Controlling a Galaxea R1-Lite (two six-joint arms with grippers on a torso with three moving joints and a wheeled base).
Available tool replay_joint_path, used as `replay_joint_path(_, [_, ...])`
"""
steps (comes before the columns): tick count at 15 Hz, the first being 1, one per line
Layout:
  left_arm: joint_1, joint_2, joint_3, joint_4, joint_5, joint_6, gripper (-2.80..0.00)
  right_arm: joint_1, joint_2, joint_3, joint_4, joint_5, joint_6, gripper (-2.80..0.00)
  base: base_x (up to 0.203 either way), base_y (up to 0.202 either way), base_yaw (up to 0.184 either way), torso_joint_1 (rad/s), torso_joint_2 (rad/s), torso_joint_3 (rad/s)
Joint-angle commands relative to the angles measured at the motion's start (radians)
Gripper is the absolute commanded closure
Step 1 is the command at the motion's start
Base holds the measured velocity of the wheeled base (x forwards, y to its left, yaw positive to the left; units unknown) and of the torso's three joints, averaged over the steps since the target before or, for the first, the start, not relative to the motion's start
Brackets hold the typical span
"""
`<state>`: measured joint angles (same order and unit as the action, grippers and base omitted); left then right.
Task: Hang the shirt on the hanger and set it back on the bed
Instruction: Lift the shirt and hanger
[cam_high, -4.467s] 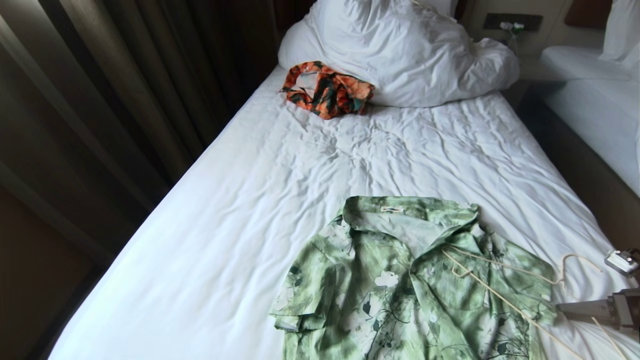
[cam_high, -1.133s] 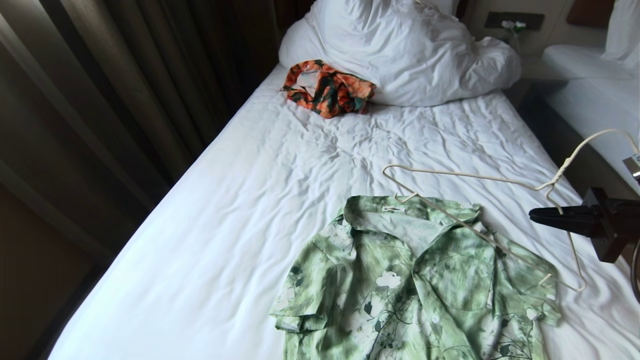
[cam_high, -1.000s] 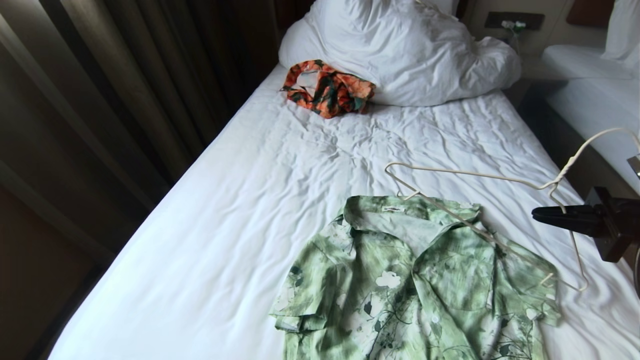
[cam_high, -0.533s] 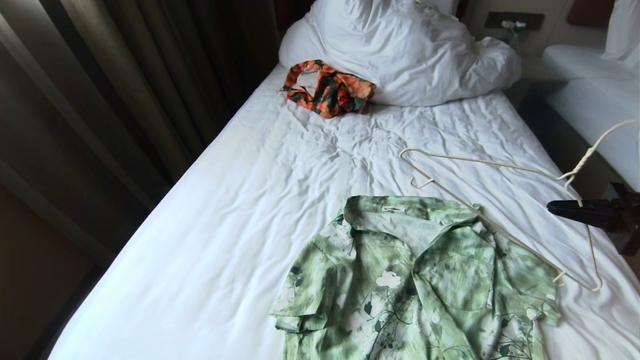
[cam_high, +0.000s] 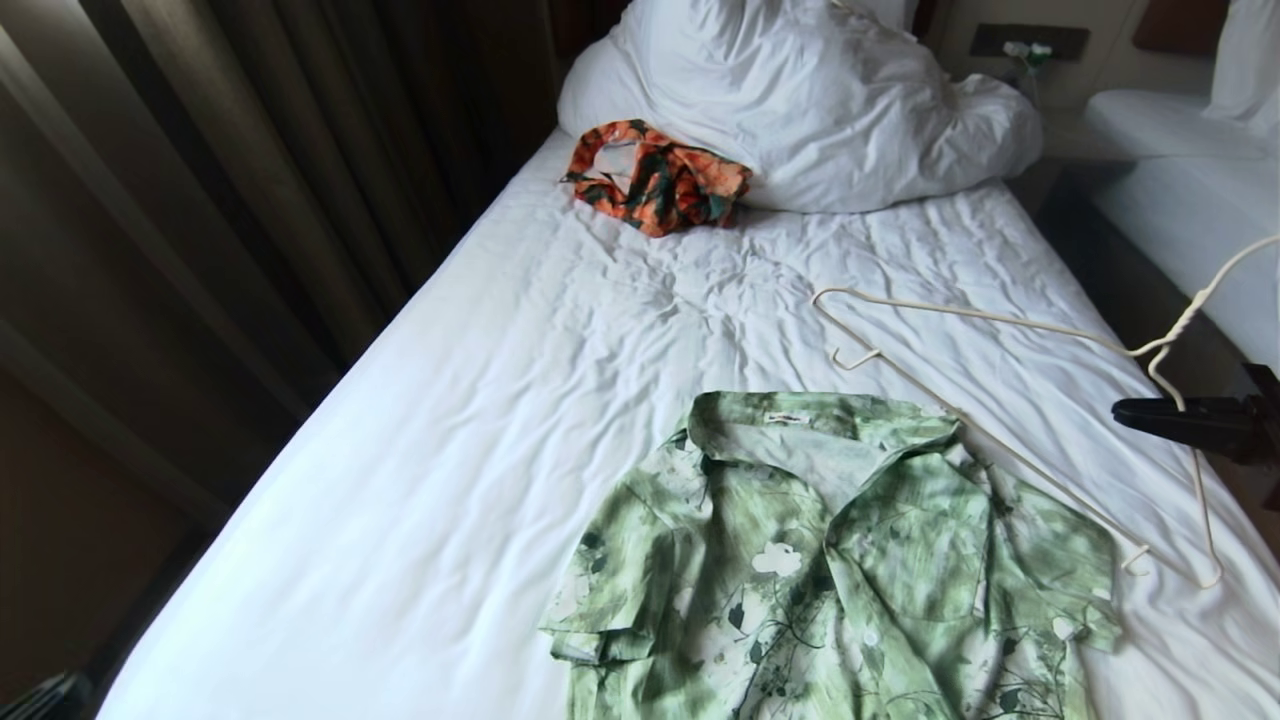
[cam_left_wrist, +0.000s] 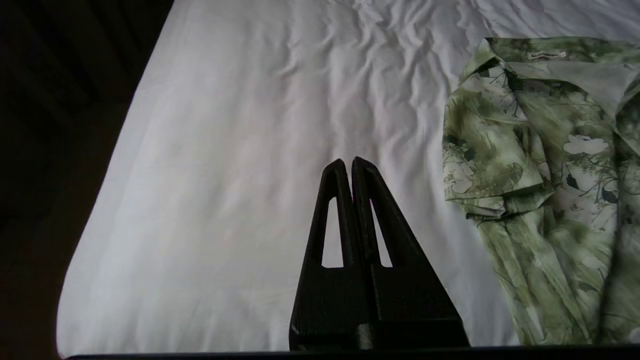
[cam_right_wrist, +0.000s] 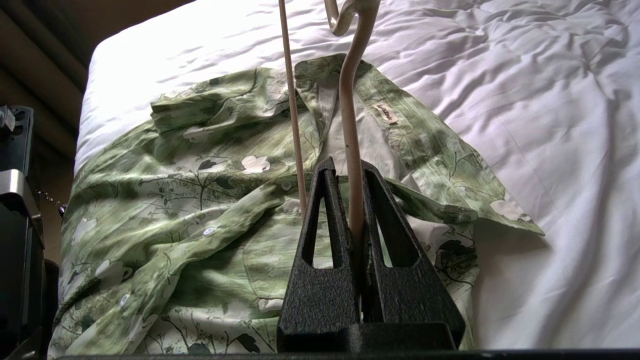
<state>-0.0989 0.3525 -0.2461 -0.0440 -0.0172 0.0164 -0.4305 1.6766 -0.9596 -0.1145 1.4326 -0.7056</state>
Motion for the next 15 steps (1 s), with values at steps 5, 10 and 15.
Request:
replay_joint_path(5, [-0.312,0.751,-0.135,-0.29,-0.041,-0.171,0.0,-0.014,-0.018,0.005,-0.001,0.006,-0.002,0.0,0.0,0.0,0.0,0.0,0.0,0.0])
replay_joint_path(10, [-0.569,1.195,-0.387,-0.468,-0.056,-0.403,0.0,-0.019,-0.043,0.005,-0.001,0.005,0.0,0.0,0.0,0.0,0.0,0.0,0.0,0.0])
replay_joint_path(15, [-0.625,1.46,-0.607,-0.492,-0.051,-0.454,0.0,-0.039,-0.059,0.006,-0.001,0.005,0.0,0.0,0.0,0.0,0.0,0.0,0.0,0.0])
